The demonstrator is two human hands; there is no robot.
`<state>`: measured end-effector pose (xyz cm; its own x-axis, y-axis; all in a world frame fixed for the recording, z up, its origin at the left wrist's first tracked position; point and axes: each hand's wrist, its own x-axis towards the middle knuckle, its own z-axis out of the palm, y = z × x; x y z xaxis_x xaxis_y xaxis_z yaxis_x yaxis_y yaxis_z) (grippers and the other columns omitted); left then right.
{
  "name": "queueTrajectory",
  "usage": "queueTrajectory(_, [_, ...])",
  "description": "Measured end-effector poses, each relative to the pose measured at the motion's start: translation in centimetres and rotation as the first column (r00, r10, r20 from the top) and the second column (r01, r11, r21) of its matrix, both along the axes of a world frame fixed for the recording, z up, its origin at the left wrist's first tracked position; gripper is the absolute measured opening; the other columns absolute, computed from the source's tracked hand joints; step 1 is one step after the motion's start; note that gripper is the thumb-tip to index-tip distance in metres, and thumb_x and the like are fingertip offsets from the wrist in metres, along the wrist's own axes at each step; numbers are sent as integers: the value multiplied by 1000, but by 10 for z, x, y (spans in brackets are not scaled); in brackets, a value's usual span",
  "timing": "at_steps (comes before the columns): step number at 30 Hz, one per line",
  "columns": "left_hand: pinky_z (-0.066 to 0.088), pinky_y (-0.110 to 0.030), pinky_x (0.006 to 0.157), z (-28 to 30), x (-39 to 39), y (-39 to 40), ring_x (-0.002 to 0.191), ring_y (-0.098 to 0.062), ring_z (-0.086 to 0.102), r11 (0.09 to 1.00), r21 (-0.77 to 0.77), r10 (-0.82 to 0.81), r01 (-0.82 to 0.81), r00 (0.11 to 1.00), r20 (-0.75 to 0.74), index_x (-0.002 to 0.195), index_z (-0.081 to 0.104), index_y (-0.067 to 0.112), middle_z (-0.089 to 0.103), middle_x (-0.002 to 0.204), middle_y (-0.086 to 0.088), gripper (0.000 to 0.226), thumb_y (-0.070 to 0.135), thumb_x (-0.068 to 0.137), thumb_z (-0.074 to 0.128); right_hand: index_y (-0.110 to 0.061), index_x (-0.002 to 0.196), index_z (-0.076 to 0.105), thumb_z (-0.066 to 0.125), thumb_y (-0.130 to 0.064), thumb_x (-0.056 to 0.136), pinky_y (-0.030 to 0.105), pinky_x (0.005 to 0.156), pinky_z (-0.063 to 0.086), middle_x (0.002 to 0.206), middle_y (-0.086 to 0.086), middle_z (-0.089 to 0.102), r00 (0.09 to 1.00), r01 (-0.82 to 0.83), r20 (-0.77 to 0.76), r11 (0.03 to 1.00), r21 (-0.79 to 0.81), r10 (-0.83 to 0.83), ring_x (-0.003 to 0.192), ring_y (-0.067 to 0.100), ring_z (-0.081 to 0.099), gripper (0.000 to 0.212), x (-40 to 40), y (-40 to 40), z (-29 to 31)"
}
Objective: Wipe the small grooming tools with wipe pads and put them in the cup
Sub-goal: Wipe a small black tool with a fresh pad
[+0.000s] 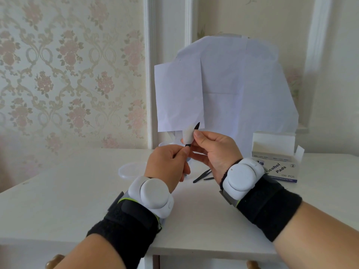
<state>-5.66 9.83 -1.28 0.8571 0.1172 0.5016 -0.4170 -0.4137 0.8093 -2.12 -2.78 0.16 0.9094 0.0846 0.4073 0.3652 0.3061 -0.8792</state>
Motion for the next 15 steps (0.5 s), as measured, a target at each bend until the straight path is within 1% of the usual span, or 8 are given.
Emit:
queueTrajectory(3, [42,-13,44,1,0,0,36,-5,46,1000,-9,3,-3,1000,6,80,69,10,60,48,4,33,24,100,48,-3,104,74,64,-16,93,29,69,59,97,18,75,1000,25,0,999,-35,-25,84,25,74,19,-1,0,-1])
queueTrajectory(5, [43,-12,45,1,0,-1,37,-5,46,1000,-8,5,-5,1000,10,81,70,13,61,49,3,31,25,100,48,-11,97,76,66,-18,92,32,72,60,94,15,76,997,75,11,996,-44,-74,84,24,74,13,0,-1,-1])
queueTrajectory(7, [44,-12,46,1,0,-1,38,-5,47,1000,-13,2,-2,1000,15,82,71,16,61,49,3,30,25,99,49,-19,89,76,68,-20,91,32,72,60,91,12,76,991,133,21,990,-42,-132,81,21,75,9,1,-1,-2])
queueTrajectory(8, [45,-12,47,0,0,-1,38,-6,47,1000,-13,3,-3,1000,16,83,72,16,61,49,4,29,26,99,49,-19,89,76,68,-21,91,30,69,59,89,12,76,987,158,21,987,-32,-157,78,19,74,9,1,-1,-2])
queueTrajectory(11, [47,-11,50,0,1,0,39,-5,49,1000,-7,19,-19,999,26,83,72,19,61,49,4,28,26,99,50,-14,92,76,67,-22,92,26,63,55,84,9,75,970,242,32,970,-6,-241,75,18,73,12,4,-2,-2])
queueTrajectory(14, [47,-11,50,0,1,0,39,-5,49,999,-26,31,-30,999,38,83,72,19,62,49,4,28,27,98,49,-18,86,76,66,-22,92,26,62,55,84,10,76,939,341,49,940,5,-341,75,18,72,12,7,-5,-1])
queueTrajectory(15, [47,-11,50,1,1,0,39,-5,49,999,-30,33,-32,999,40,83,71,19,62,49,4,28,27,98,49,-17,87,75,65,-21,93,26,61,56,83,10,76,927,371,55,929,1,-371,74,17,72,12,8,-6,-1])
